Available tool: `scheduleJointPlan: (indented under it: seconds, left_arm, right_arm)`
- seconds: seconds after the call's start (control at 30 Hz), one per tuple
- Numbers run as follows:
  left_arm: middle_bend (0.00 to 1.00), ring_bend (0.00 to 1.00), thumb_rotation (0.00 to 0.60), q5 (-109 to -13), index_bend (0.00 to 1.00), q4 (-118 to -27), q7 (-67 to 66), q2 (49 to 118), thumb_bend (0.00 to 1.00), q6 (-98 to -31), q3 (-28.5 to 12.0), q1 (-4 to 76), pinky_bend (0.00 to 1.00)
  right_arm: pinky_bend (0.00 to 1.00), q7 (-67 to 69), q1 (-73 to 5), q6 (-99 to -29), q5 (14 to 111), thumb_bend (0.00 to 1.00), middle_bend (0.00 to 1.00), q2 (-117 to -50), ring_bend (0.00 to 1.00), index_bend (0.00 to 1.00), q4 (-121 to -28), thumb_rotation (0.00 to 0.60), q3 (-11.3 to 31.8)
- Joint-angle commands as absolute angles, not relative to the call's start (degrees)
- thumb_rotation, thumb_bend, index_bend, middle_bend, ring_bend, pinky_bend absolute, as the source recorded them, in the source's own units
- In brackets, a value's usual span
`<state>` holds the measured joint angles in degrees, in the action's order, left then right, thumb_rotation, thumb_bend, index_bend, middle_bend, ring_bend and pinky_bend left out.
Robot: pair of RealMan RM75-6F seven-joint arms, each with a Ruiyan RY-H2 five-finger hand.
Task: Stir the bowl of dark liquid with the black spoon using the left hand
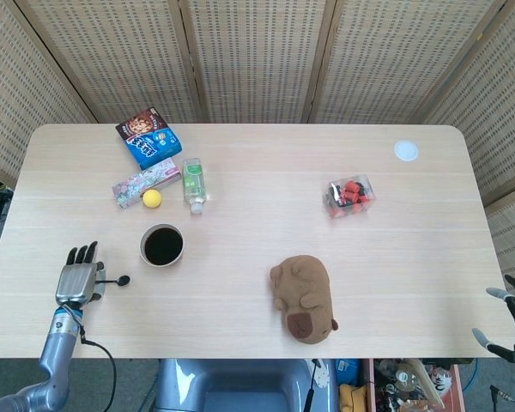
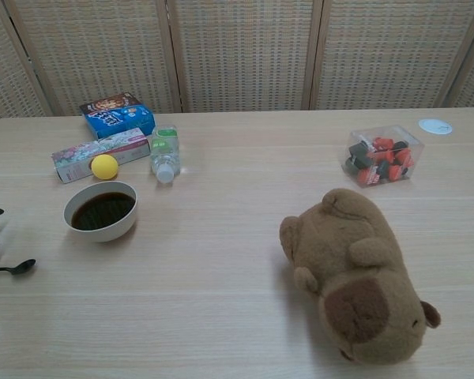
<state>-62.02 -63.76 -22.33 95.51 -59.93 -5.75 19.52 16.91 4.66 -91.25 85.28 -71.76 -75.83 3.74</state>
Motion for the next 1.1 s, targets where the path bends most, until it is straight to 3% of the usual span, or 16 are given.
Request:
scheduleJointPlan:
  seconds: [0.03, 0.5, 0.77, 1.1]
  left_arm:
    - [0.02, 0.00, 0.600, -62.19, 0.59, -64.07, -22.13, 95.28, 0.43, -60.19, -5.79, 19.43, 0.00]
    - [0.03, 0.00, 0.600, -64.98, 0.61, -68.10, -23.31, 91.23, 0.44, -63.34, -5.98, 19.80, 0.00]
    - [0.03, 0.00, 0.600, -68.54, 0.61, -72.73, -25.98, 85.35, 0.44, -65.86, -6.51, 21.26, 0.00]
    - [0.03, 0.00, 0.600, -73.07, 0.61, -77.26, -32.93, 78.92, 0.44, -64.30, -6.76, 26.26, 0.00]
  right_arm:
    - [0.21, 16.98, 4.67, -91.27, 85.30, 0.30, 0.21, -71.78, 0.09, 0.33, -75.76, 0.600, 3.75]
    - [0.21, 17.24, 4.59, -91.39, 85.58, 0.30, 0.21, -71.85, 0.09, 0.33, -75.67, 0.600, 3.79]
    - [0.21, 17.78, 4.41, -91.66, 86.07, 0.30, 0.21, -72.05, 0.09, 0.33, -75.52, 0.600, 3.82]
    - [0.21, 18.62, 4.68, -92.56, 86.55, 0.30, 0.21, -72.40, 0.09, 0.33, -75.09, 0.600, 3.70]
